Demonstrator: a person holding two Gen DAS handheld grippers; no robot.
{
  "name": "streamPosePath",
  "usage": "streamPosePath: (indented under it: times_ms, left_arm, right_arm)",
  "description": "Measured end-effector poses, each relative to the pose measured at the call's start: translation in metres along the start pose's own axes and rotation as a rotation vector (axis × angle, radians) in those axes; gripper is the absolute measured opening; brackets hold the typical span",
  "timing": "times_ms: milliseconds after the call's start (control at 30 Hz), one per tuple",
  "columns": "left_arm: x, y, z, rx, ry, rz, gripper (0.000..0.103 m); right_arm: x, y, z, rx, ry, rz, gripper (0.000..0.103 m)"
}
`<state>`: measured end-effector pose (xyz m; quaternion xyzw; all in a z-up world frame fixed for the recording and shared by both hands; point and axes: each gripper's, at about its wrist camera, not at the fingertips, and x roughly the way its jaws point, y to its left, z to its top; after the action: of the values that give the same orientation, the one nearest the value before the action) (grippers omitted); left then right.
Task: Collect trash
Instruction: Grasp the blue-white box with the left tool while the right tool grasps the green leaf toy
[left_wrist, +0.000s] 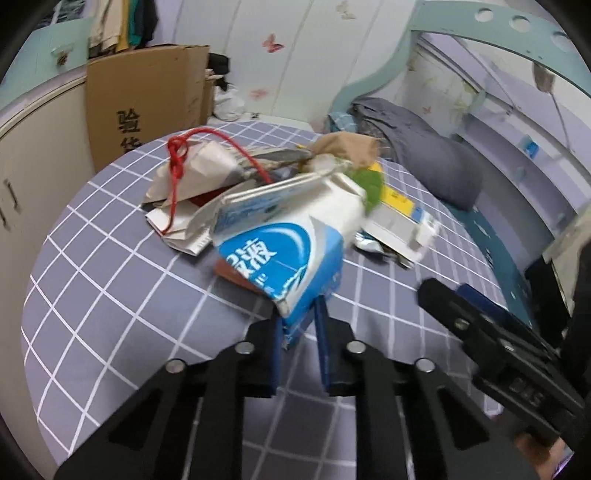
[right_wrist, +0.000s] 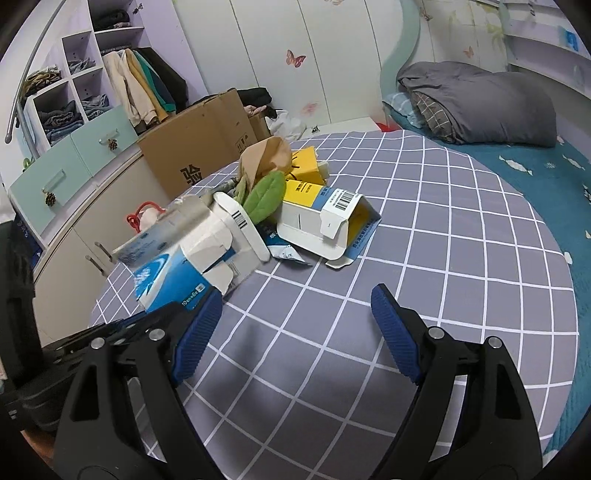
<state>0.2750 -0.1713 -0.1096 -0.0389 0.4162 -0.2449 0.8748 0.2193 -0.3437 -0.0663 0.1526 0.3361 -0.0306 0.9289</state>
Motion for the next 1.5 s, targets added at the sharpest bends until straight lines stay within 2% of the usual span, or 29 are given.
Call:
streamPosePath:
  times_ms: [167,333,467,600,900,1133,1167,1267,1300,1333,1367,1400,1500]
  left_arm:
    - [-0.023,-0.01,-0.009,0.075,-0.037,-0.013,0.005]
    - [-0.048,-0.011,-0.017,0.128,-0.059,-0.024,0.004]
    - [-0.074,-0.004,-0.022,0.129,-0.106,-0.04,0.004]
    - [-0.099,0.004,-0.023,0.121,-0.164,-0.021,0.004]
    - [-0.142,0.034,-0.018,0.066,-0.323,0.108,0.004]
    - [-0.146,0.066,-0.007,0.019,-0.35,0.19,0.004]
    - [-0.144,0.069,-0.007,0.015,-0.348,0.195,0.004]
    - [-0.14,0.078,-0.004,0.001,-0.342,0.209,0.004]
    - [-0.139,0.081,-0.003,-0.004,-0.341,0.212,0.004]
    - [-0.138,0.084,-0.003,-0.009,-0.34,0.215,0.004]
    - [-0.137,0.086,-0.003,-0.014,-0.338,0.218,0.004]
    - [-0.137,0.088,-0.003,-0.018,-0.336,0.219,0.004]
    - [-0.138,0.095,-0.004,-0.032,-0.336,0.216,0.004]
  right_arm:
    - [-0.006,0.004,-0.001,0.002,0.001,0.014,0.081]
    - [-0.012,0.009,-0.004,-0.002,0.002,0.023,0.081]
    - [-0.013,0.017,-0.007,-0.004,0.007,0.034,0.082]
    - [-0.012,0.028,-0.009,-0.017,0.016,0.047,0.082]
    - [0.01,0.047,0.001,-0.006,0.021,0.076,0.081]
    - [0.051,0.052,0.025,0.062,0.034,0.087,0.079]
    - [0.059,0.052,0.03,0.075,0.042,0.092,0.074]
    - [0.074,0.054,0.038,0.073,0.053,0.073,0.071]
    - [0.076,0.055,0.04,0.071,0.053,0.069,0.065]
    - [0.079,0.056,0.041,0.067,0.06,0.068,0.056]
    - [0.083,0.057,0.043,0.056,0.082,0.072,0.024]
    - [0.083,0.057,0.042,0.056,0.084,0.071,0.016]
    - [0.068,0.058,0.04,0.037,0.04,0.06,0.014]
